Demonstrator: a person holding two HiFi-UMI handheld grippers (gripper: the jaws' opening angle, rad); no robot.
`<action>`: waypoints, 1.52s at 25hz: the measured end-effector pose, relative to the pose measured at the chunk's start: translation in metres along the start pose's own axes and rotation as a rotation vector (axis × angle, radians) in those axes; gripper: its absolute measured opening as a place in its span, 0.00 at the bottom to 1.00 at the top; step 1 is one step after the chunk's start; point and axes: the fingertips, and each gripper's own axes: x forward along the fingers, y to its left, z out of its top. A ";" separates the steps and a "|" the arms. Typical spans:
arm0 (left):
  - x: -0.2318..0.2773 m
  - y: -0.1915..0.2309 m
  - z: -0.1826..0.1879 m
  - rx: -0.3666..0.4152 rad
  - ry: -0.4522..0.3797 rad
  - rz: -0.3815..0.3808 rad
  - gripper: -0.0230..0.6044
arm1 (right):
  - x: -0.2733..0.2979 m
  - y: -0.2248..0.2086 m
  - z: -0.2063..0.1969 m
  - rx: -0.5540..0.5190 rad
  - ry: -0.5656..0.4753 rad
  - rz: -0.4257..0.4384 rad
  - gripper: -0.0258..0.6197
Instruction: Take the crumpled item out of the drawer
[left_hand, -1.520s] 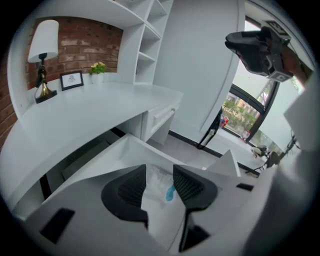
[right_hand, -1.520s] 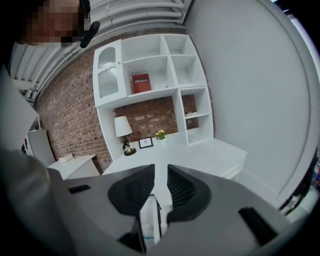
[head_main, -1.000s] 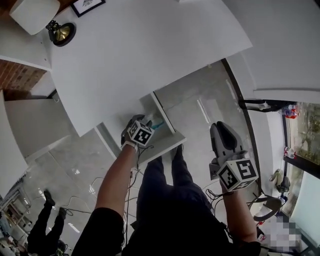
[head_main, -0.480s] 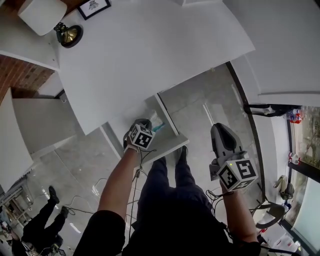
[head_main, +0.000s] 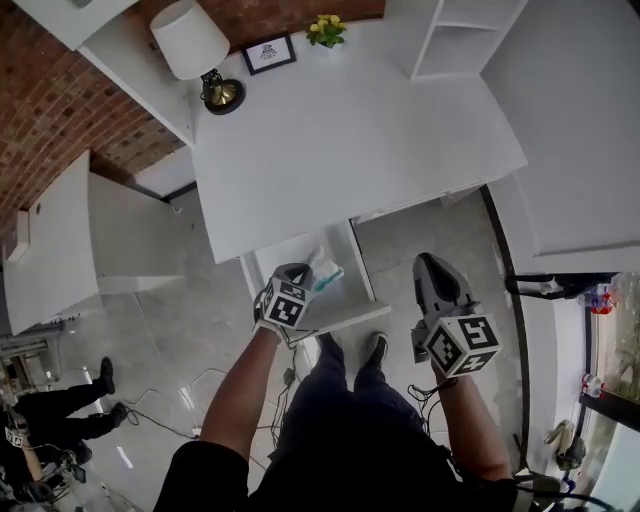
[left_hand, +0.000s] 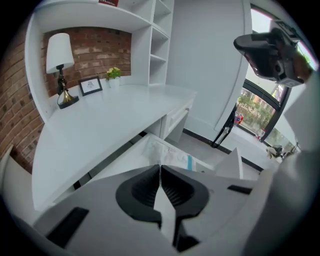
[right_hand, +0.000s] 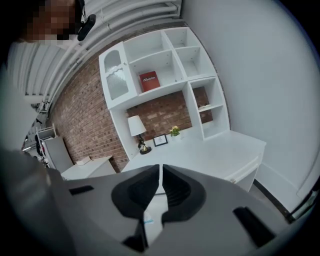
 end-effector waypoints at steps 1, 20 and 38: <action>-0.012 0.001 0.001 -0.007 -0.012 0.012 0.07 | -0.001 0.008 0.006 -0.009 -0.010 0.020 0.07; -0.213 -0.014 0.111 -0.143 -0.443 0.253 0.07 | -0.038 0.091 0.103 -0.267 -0.202 0.233 0.04; -0.350 -0.006 0.194 -0.168 -0.778 0.370 0.07 | -0.053 0.127 0.173 -0.386 -0.364 0.281 0.04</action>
